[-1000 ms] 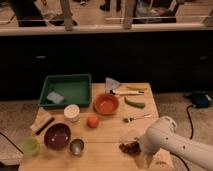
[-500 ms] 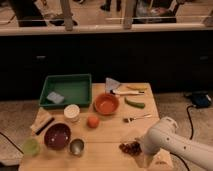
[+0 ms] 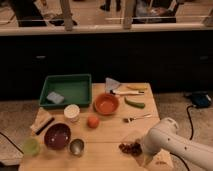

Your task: Place grapes in red bowl

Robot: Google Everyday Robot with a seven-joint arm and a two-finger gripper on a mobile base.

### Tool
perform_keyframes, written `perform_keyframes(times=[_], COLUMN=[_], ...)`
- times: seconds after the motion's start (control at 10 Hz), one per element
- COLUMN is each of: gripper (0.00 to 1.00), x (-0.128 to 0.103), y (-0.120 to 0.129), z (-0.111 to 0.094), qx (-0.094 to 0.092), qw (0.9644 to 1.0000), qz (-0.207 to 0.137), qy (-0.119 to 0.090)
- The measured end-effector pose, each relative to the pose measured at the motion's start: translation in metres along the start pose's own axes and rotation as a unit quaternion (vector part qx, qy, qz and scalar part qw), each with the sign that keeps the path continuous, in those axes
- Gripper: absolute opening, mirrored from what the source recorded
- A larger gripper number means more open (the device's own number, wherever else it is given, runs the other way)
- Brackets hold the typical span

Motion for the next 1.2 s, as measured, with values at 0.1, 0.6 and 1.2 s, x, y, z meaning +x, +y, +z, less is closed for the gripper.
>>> perform_keyframes(times=[0.1,0.6,1.2], gripper=[0.37,0.06,0.00], x=[0.001,0.008,0.003], y=[0.000,-0.002,-0.022], z=[0.000,-0.006,-0.042], qx=[0.000,0.009,0.031], qw=[1.0000,1.0000,0.9994], qz=[0.001,-0.002,-0.016], qy=[0.000,0.001,0.008])
